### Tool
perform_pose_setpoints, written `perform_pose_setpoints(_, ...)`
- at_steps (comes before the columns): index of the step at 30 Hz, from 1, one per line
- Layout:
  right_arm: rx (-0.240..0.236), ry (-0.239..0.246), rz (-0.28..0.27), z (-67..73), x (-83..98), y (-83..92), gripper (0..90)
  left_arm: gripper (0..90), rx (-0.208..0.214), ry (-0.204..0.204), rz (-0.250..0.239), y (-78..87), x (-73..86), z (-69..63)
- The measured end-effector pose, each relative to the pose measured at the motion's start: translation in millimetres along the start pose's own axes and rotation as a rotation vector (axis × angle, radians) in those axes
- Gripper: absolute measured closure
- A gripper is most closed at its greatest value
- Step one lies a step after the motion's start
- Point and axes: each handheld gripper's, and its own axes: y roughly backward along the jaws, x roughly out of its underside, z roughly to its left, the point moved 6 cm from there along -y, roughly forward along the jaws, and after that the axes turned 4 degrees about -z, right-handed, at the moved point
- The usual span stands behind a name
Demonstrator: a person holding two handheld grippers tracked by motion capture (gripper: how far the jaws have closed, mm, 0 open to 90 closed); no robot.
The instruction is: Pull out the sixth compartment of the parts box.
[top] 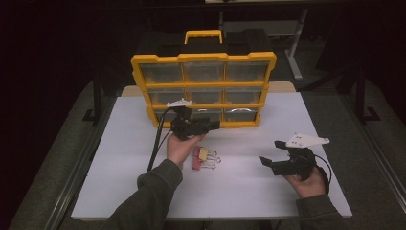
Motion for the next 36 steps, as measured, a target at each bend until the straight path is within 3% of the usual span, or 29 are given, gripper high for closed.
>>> perform_pose_setpoints(1,0.0,0.0,0.0,0.0,0.0,0.0,17.6,39.0,0.0,0.0,0.0,0.0,0.0,0.0)
perform_pose_setpoints(2,-0.003,0.001,0.002,0.1,0.4,0.1,17.5,40.1,0.009,0.04,-0.038,-7.3,-4.1,-0.9)
perform_pose_setpoints(3,-0.003,0.001,0.002,0.1,0.4,0.1,17.5,41.9,0.009,0.04,-0.038,-7.3,-4.1,-0.9)
perform_pose_setpoints(6,-0.011,0.006,0.009,2.0,-0.1,-0.6,16.8,43.2,0.016,0.093,-0.078,-21.5,-11.2,-4.8)
perform_pose_setpoints(10,-0.019,0.008,0.016,3.2,0.1,-1.4,16.9,44.4,0.003,0.127,-0.097,-31.7,-17.2,-8.4)
perform_pose_setpoints(12,-0.023,0.013,0.019,3.0,0.6,-2.5,16.8,45.7,0.007,0.155,-0.139,-40.7,-22.8,-10.3)
perform_pose_setpoints(13,-0.023,0.013,0.019,3.0,0.6,-2.5,16.8,47.1,0.007,0.155,-0.139,-40.7,-22.8,-10.3)
perform_pose_setpoints(16,-0.034,0.006,0.027,3.0,2.6,-3.2,16.6,50.1,0.038,0.214,-0.146,-55.3,-27.9,-11.5)
perform_pose_setpoints(25,-0.036,0.005,0.013,1.5,1.7,-1.8,16.9,57.9,0.021,0.212,-0.21,-69.3,-43.7,-16.8)
perform_pose_setpoints(36,-0.028,-0.008,0.005,-0.1,1.4,-1.3,16.6,66.9,-0.025,0.193,-0.22,-83.8,-48.4,-18.1)
